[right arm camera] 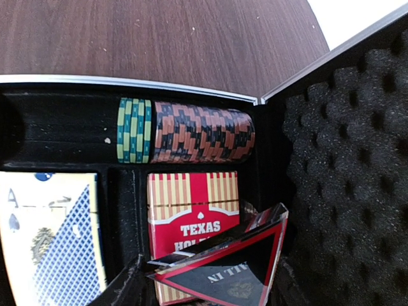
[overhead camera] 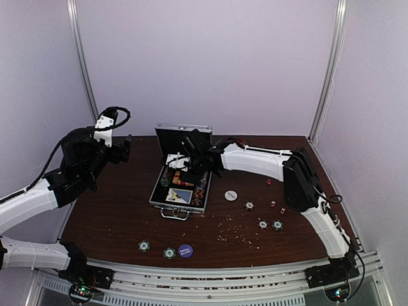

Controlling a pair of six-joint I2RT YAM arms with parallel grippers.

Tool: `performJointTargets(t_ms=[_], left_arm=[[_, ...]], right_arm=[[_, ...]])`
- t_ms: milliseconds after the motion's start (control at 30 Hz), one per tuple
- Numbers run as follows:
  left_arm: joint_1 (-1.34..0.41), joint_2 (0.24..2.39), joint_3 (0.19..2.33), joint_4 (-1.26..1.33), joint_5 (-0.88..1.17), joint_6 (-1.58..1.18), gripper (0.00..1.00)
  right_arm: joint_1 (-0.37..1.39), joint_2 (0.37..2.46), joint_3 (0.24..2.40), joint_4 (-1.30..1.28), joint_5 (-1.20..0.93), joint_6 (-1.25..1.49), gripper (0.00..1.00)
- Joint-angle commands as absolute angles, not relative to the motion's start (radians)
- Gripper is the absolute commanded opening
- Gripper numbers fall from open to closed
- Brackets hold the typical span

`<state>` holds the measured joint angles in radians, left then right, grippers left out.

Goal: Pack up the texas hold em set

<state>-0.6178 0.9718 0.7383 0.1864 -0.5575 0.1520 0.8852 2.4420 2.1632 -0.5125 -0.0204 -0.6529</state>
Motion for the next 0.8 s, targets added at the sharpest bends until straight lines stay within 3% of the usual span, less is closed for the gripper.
performJointTargets(t_ms=[0, 467, 633, 767], left_arm=[[-0.611, 0.955, 0.738, 0.230, -0.544, 0.161, 0.98], [-0.611, 0.959, 0.741, 0.224, -0.531, 0.161, 0.98], [-0.611, 0.953, 0.741, 0.223, -0.526, 0.159, 0.98], [-0.611, 0.951, 0.741, 0.221, -0.519, 0.159, 0.98]], right_arm=[[0.884, 2.475, 2.196, -0.444, 0.021, -0.673, 0.51], [0.882, 2.537, 2.197, -0.388, 0.062, -0.709, 0.54], [0.884, 2.546, 2.196, -0.377, 0.093, -0.716, 0.65], [0.884, 2.536, 2.191, -0.384, 0.092, -0.713, 0.68]])
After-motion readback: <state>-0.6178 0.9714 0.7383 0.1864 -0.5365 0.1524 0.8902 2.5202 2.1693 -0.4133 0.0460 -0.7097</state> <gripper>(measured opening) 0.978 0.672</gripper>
